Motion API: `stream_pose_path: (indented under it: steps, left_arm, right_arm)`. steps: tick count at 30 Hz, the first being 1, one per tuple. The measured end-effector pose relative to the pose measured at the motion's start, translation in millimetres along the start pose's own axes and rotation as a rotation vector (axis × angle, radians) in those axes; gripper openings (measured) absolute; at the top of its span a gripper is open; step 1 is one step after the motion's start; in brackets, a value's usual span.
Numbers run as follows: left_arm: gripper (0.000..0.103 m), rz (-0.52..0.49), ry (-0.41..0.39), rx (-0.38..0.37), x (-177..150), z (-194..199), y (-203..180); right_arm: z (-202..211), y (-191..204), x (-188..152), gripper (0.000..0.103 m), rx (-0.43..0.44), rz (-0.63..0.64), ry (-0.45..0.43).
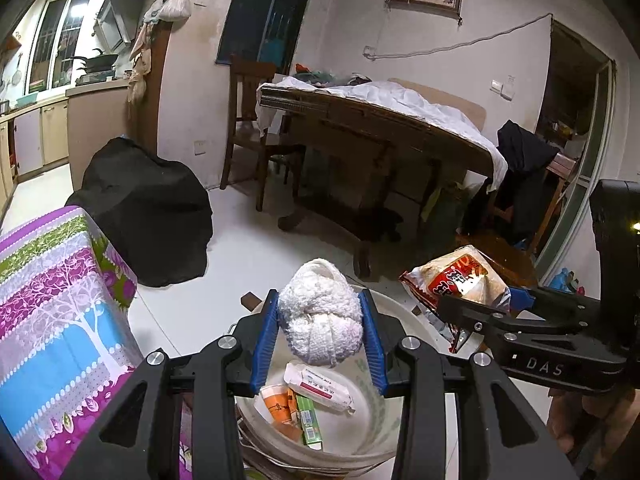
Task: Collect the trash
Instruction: 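Carry the cloth ball and red-labelled snack bag over the white basin with both tools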
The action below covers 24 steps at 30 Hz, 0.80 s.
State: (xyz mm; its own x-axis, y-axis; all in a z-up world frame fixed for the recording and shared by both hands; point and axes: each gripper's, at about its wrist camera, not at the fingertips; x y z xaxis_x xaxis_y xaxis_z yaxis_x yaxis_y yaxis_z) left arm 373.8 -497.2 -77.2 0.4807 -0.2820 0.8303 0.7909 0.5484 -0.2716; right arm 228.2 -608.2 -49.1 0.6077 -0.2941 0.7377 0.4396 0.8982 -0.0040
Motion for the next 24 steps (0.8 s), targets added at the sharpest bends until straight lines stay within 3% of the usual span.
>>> stream_pose_path:
  steps: [24]
  left_arm:
    - [0.04, -0.004, 0.047, 0.009, 2, -22, -4]
  right_arm:
    - [-1, -2, -5, 0.057, 0.002, -0.015, 0.003]
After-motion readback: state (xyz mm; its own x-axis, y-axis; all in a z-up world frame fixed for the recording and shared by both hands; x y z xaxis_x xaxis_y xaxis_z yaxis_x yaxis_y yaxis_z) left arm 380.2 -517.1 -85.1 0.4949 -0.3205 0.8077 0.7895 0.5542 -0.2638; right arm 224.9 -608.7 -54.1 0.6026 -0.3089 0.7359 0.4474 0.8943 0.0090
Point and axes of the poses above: each gripper's, at about its wrist camera, not at the fingertips, and z roughly against the way its jaws point, y to its left, x to its top, and after that the axes turned 8 degrees about -x, right-handed
